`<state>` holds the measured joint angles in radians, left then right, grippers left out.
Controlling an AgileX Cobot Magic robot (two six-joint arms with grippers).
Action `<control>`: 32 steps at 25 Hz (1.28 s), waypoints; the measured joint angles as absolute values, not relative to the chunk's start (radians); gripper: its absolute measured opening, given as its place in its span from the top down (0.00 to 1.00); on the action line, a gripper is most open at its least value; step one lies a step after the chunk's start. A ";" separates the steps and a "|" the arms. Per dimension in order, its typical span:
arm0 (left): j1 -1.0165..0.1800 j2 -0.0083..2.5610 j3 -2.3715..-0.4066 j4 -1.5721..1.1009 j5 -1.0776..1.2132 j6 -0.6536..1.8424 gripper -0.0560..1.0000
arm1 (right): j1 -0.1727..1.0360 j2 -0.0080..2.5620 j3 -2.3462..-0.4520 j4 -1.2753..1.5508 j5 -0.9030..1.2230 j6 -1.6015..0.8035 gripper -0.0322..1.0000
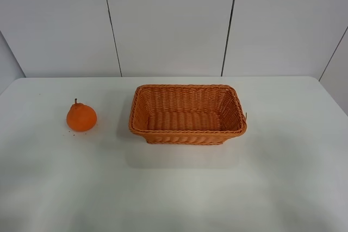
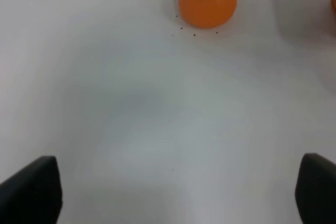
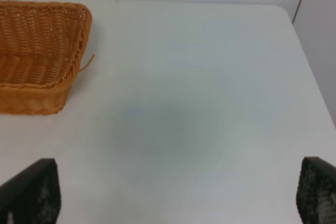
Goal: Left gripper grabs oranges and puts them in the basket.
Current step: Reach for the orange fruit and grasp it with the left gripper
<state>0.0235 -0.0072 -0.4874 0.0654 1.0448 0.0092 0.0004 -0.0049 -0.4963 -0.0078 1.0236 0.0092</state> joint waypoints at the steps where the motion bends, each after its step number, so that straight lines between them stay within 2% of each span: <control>1: 0.024 -0.007 -0.487 0.065 1.045 0.009 0.01 | 0.000 -0.005 -0.496 -0.008 1.024 0.009 0.30; 8: 0.024 -0.002 -0.502 0.065 1.041 0.009 0.01 | 0.000 -0.005 -0.496 -0.008 1.024 0.009 0.30; 13: 0.024 0.156 -0.528 0.042 1.025 0.009 0.01 | 0.000 -0.005 -0.496 -0.008 1.024 0.009 0.30; 19: 0.024 0.493 -0.528 0.013 0.798 0.029 0.01 | 0.000 -0.005 -0.496 -0.008 1.024 0.009 0.30; 25: 0.024 0.934 -0.542 -0.129 0.496 0.171 0.01 | 0.000 -0.005 -0.496 -0.008 1.024 0.009 0.30; 32: 0.024 1.376 -0.717 -0.163 0.360 0.273 0.01 | 0.000 -0.005 -0.496 -0.008 1.024 0.009 0.30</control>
